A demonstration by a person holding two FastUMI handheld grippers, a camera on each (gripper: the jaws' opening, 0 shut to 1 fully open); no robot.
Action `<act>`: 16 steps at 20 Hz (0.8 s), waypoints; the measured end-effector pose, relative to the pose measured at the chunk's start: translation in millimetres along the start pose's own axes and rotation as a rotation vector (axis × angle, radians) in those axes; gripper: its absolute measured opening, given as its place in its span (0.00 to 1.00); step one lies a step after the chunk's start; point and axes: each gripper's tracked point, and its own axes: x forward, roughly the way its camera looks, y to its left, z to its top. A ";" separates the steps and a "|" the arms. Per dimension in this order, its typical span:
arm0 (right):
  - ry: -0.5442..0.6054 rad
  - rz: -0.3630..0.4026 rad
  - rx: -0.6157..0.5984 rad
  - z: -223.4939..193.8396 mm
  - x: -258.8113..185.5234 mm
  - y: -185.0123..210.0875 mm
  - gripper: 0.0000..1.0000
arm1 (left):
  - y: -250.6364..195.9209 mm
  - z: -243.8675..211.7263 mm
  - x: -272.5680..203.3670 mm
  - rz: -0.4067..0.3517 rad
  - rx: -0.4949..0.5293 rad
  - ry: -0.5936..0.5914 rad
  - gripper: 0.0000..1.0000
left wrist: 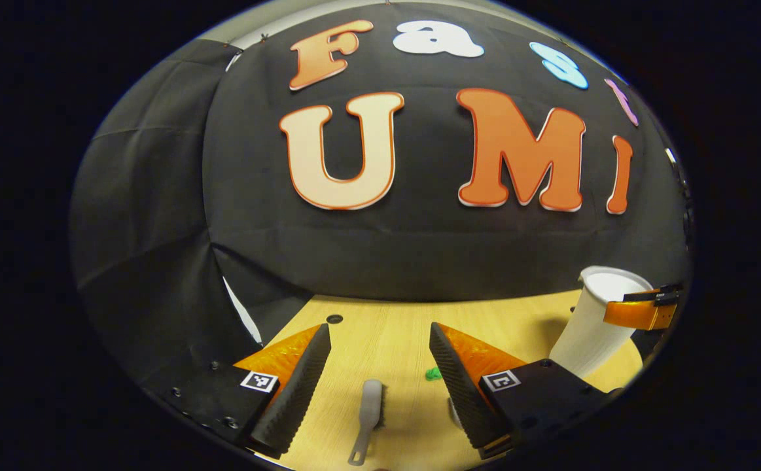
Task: Pick up the small broom and dustpan from the desktop, sweep the trash into the dustpan with the broom, and then empty the trash into the garbage bin.
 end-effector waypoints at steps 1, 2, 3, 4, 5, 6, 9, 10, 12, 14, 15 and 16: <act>0.027 -0.014 0.013 -7.0 3.5 2.6 0.97 | 2.0 -10.1 7.3 -0.013 0.012 0.035 0.98; 0.053 -0.031 0.023 -14.8 5.4 4.8 0.96 | 4.1 -22.2 12.4 -0.030 0.017 0.069 0.98; 0.081 -0.046 0.035 -22.7 5.6 7.1 0.96 | 5.9 -31.9 18.2 -0.047 0.016 0.105 0.98; 0.111 -0.058 0.048 -30.7 6.5 9.1 0.96 | 6.7 -42.7 21.9 -0.066 0.012 0.141 0.98; 0.138 -0.064 0.063 -38.9 6.7 10.9 0.95 | 7.3 -52.8 25.6 -0.083 0.009 0.176 0.98; 0.165 -0.076 0.073 -49.3 8.2 13.1 0.95 | 8.7 -63.4 29.7 -0.098 0.006 0.210 0.98; 0.256 -0.106 0.089 -80.7 14.6 15.8 0.95 | 6.3 -94.9 36.9 -0.159 -0.035 0.333 0.98; 0.291 -0.109 0.090 -92.3 16.2 19.6 0.95 | 8.7 -106.9 39.6 -0.174 -0.055 0.372 0.98; 0.364 -0.106 0.091 -116.0 16.3 28.0 0.95 | 11.7 -127.3 44.5 -0.186 -0.088 0.449 0.98; 0.417 -0.103 0.105 -129.3 14.1 28.5 0.95 | 13.5 -140.6 49.5 -0.191 -0.106 0.503 0.99; 0.432 -0.106 0.108 -137.2 13.7 30.1 0.95 | 13.9 -147.3 52.8 -0.196 -0.112 0.525 0.98; 0.465 -0.114 0.111 -152.5 13.9 31.4 0.94 | 14.7 -155.7 53.7 -0.201 -0.124 0.547 0.99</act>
